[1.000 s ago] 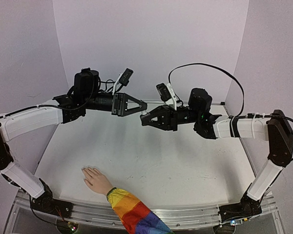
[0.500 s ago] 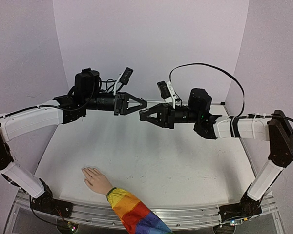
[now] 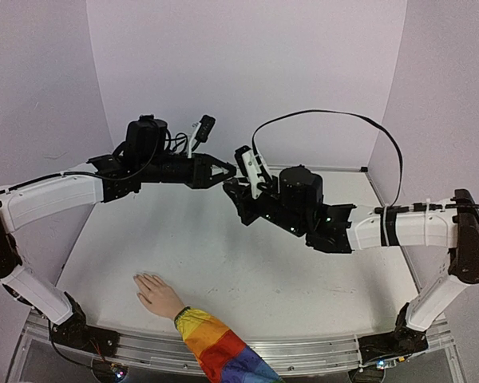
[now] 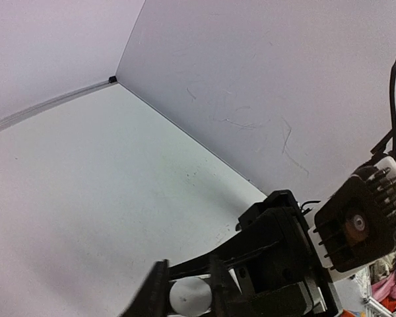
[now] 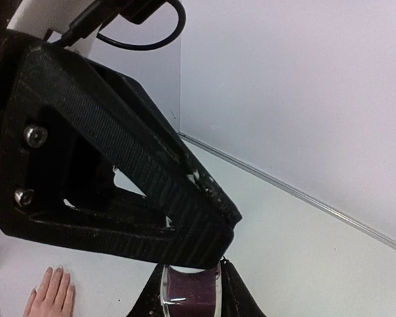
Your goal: Paint the nails
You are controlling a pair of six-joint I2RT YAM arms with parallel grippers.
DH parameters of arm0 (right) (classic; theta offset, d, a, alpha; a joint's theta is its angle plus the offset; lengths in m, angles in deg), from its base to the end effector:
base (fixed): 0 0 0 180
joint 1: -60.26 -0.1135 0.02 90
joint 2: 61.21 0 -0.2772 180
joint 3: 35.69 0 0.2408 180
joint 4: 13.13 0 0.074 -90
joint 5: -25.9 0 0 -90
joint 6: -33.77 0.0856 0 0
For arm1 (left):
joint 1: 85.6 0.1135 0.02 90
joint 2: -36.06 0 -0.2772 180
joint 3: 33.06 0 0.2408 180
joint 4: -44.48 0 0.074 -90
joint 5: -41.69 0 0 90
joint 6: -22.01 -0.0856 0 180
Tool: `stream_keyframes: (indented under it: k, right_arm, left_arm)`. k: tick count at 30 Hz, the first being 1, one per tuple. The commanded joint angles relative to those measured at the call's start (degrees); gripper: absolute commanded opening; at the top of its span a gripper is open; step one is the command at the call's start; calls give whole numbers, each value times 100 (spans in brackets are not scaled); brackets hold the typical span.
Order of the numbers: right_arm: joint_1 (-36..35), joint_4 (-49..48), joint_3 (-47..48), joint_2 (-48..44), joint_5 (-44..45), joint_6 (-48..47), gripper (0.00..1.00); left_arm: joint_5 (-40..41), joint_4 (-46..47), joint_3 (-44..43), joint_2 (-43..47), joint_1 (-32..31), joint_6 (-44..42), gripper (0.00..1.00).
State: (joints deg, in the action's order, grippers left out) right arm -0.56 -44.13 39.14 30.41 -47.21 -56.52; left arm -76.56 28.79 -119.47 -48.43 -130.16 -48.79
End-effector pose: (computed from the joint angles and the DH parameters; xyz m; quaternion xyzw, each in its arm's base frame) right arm 0.2214 0.3454 0.3593 -0.2091 0.5821 0.3155 0.7197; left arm 0.2417 -0.2949 0.3619 0.3144 0.7113 -0.4792 0.4069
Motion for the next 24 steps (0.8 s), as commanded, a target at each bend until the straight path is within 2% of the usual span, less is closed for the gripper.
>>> stream_keyframes:
  k: [1, 2, 6, 10, 13, 15, 19, 24]
  right_arm:
    - [338, -394, 146, -60, -1817, -523, 0]
    - [474, -399, 106, -120, -2357, -358, 0]
    - [1262, -598, -102, -248, -4795, 538, 0]
    - [1754, -1000, -81, -124, -6912, 1252, 0]
    - [1844, -1273, 6, 17, -7835, 1665, 0]
    - [1844, -1569, 28, 90, -8065, 1968, 0]
    - [1844, -2038, -29, 128, -8085, 2334, 0]
    - [1843, -2181, -37, 155, -7954, 2444, 0]
  left_arm:
    - [-271, -208, -278, 170, -16, -10, 35]
    - [-337, -198, -247, 235, -18, -30, 47]
    - [-573, -184, -162, 511, 5, -151, 73]
    - [-956, 16, -102, 621, 89, 23, 81]
    - [-1289, 349, -56, 613, 114, 211, 82]
    - [-1465, 478, -63, 546, 114, 279, 80]
    - [-1816, 537, -169, 364, 77, 320, 72]
    - [-2016, 601, -248, 299, -45, 289, 56]
